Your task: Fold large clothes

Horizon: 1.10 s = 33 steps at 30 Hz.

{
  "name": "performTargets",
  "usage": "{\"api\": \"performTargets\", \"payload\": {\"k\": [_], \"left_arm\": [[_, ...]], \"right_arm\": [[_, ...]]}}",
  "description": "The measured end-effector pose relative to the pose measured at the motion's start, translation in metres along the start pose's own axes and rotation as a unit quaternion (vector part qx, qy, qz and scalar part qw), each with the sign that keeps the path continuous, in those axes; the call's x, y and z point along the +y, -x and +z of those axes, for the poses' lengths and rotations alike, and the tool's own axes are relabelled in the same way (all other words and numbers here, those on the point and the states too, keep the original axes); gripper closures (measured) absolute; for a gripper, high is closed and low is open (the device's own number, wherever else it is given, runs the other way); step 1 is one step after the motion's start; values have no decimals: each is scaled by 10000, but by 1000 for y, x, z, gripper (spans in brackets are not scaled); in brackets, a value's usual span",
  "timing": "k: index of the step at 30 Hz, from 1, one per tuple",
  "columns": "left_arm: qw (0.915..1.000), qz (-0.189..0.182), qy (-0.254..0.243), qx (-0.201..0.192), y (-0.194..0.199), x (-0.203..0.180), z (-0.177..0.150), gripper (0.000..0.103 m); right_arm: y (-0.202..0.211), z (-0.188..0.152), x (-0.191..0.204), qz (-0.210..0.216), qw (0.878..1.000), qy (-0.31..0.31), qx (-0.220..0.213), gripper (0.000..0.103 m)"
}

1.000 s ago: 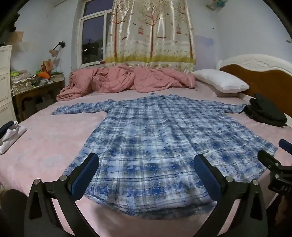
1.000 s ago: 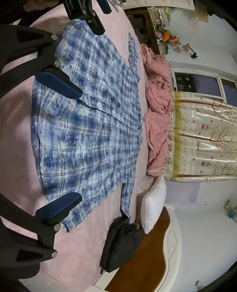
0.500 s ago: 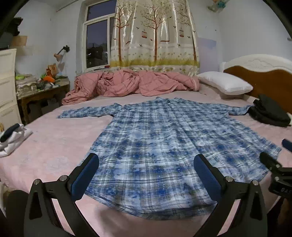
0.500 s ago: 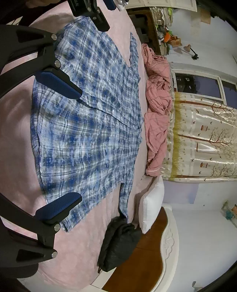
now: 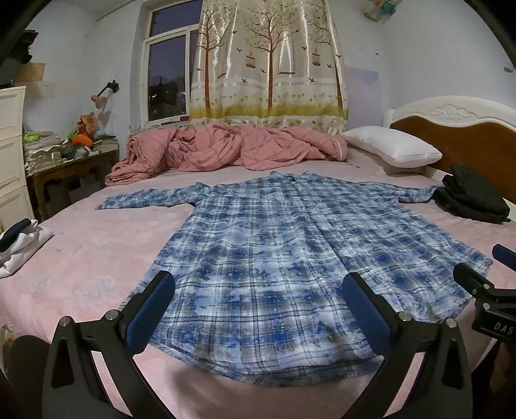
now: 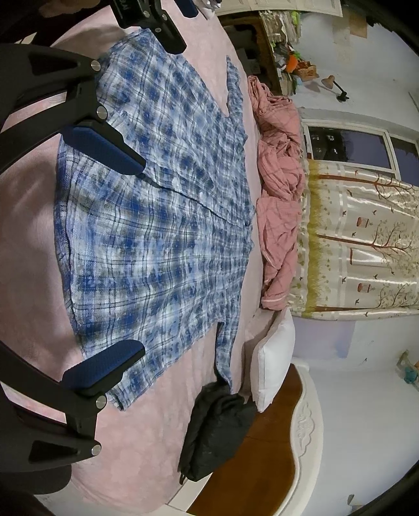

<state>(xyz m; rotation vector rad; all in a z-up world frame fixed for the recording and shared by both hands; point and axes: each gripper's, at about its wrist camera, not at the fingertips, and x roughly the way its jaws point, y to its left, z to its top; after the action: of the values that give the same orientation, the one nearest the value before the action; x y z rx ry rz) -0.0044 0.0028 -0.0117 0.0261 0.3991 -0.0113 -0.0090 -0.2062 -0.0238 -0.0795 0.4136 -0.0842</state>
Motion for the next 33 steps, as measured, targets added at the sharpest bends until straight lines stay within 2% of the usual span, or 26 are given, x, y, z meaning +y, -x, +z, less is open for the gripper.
{"api": "performTargets", "payload": {"k": [4,12,18,33], "left_arm": [[9996,-216,68,-157,6,1,0,0],[9992,-226,48,-322,13,0,3,0],[9995,-196,24,-260,10,0,3,0],[9979,-243,-53,-598,23,-2,1,0]], "right_arm": [[0,-1,0,24,10000,-33,9,0],[4,1,3,23,10000,-18,-95,0],[11,6,-1,-21,9996,-71,-290,0],[12,8,-6,51,9995,-116,-289,0]]}}
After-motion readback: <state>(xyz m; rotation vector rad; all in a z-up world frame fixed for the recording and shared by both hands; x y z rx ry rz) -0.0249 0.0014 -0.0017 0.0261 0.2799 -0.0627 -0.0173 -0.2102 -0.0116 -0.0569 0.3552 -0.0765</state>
